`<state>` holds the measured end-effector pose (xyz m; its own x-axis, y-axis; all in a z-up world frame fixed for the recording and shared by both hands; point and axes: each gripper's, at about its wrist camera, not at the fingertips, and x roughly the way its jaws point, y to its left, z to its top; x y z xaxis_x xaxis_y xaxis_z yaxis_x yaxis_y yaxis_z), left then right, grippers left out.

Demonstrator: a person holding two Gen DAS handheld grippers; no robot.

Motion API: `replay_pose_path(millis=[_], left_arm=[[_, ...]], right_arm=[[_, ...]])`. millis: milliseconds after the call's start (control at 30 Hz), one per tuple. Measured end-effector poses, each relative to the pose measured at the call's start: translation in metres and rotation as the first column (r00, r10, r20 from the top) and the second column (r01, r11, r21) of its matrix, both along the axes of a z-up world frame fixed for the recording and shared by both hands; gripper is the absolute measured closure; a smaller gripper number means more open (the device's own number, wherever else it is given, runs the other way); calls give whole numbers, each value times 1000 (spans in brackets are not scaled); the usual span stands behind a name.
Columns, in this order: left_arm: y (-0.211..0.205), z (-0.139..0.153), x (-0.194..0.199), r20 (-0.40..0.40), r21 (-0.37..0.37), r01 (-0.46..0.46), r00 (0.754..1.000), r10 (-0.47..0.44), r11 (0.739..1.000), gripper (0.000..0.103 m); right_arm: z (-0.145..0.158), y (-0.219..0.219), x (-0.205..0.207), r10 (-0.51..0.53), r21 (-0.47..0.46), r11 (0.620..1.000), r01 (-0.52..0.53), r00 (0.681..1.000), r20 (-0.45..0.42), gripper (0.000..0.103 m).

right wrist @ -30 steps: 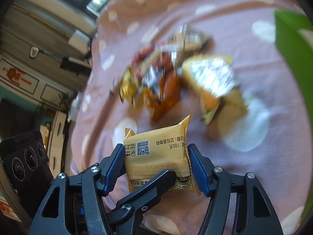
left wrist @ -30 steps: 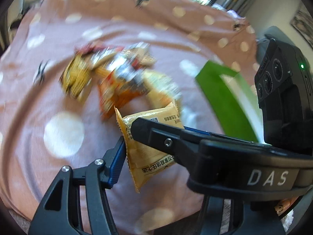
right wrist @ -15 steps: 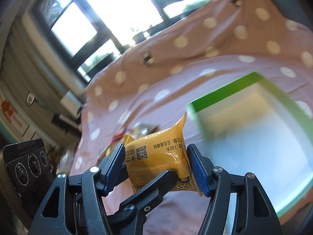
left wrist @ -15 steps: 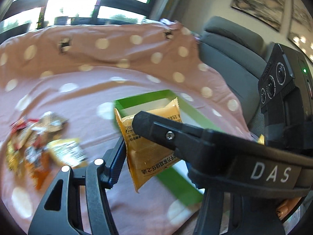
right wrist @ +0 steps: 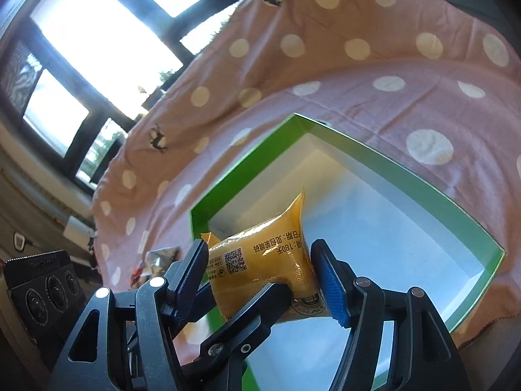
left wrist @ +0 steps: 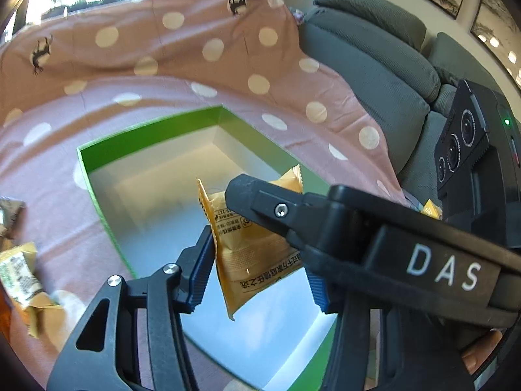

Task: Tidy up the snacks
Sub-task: 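Carry the yellow cake packet over the green box with the right gripper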

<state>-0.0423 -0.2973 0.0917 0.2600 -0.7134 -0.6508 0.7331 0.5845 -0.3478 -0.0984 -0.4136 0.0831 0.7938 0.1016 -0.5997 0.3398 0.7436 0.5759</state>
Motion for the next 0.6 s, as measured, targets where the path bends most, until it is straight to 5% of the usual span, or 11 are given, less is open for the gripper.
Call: replay_pose_path(millis=[467, 600], left_arm=[[-2, -18, 5, -23, 140, -29, 999, 33, 990, 56], [2, -22, 6, 30, 202, -98, 995, 94, 974, 72]], right_arm=[[-34, -5, 19, 38, 75, 997, -29, 991, -127, 35], [-33, 0, 20, 37, 52, 998, -30, 990, -134, 35]])
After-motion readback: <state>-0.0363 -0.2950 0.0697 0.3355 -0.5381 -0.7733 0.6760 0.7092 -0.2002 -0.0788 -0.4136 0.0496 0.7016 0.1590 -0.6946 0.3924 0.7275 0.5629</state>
